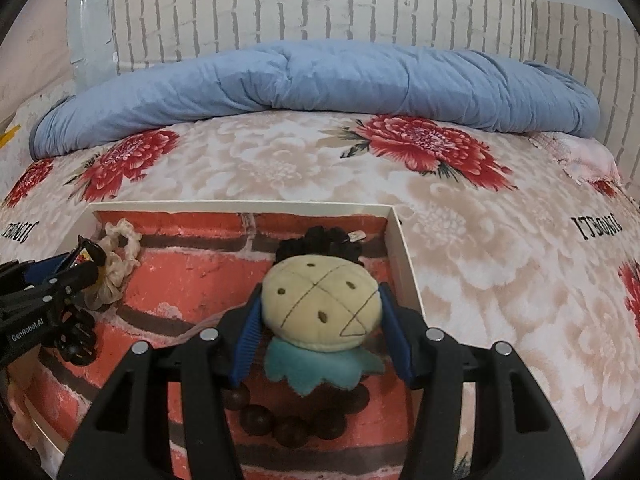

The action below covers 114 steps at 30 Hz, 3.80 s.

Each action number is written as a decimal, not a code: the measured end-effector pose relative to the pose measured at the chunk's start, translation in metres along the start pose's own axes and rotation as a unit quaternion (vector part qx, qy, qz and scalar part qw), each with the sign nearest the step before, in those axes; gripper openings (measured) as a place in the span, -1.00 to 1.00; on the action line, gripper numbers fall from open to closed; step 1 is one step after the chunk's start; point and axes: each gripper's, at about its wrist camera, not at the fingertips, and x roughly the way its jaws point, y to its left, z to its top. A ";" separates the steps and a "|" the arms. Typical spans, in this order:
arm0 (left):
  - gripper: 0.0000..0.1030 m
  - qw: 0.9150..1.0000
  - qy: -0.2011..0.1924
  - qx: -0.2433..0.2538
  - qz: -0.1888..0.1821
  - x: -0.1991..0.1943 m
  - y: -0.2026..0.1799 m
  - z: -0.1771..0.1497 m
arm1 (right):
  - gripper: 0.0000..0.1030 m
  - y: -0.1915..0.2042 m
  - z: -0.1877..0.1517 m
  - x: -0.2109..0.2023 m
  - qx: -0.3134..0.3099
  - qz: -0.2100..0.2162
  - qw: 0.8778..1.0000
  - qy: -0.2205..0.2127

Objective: Organize jewelry
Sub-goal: 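Carry the claw clip and pineapple keychain into the tray and open both tools, then withdraw both tools from the tray toward the orange scrunchie and black hair tie, then grasp the rust-orange scrunchie with the left tool while the right tool grasps the black hair tie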

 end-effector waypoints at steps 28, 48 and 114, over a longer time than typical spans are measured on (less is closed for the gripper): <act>0.26 1.000 0.017 0.009 0.011 -0.001 -0.006 -0.005 | 0.49 0.001 0.001 -0.004 -0.007 0.009 1.000 0.002; 0.90 0.996 -0.081 0.016 0.017 -0.077 -0.019 -0.016 | 0.82 -0.021 -0.003 -0.055 0.029 -0.003 0.998 -0.060; 0.18 0.989 0.033 -0.090 0.110 -0.210 0.219 -0.261 | -0.02 0.088 -0.196 -0.170 -0.046 -0.007 0.997 0.061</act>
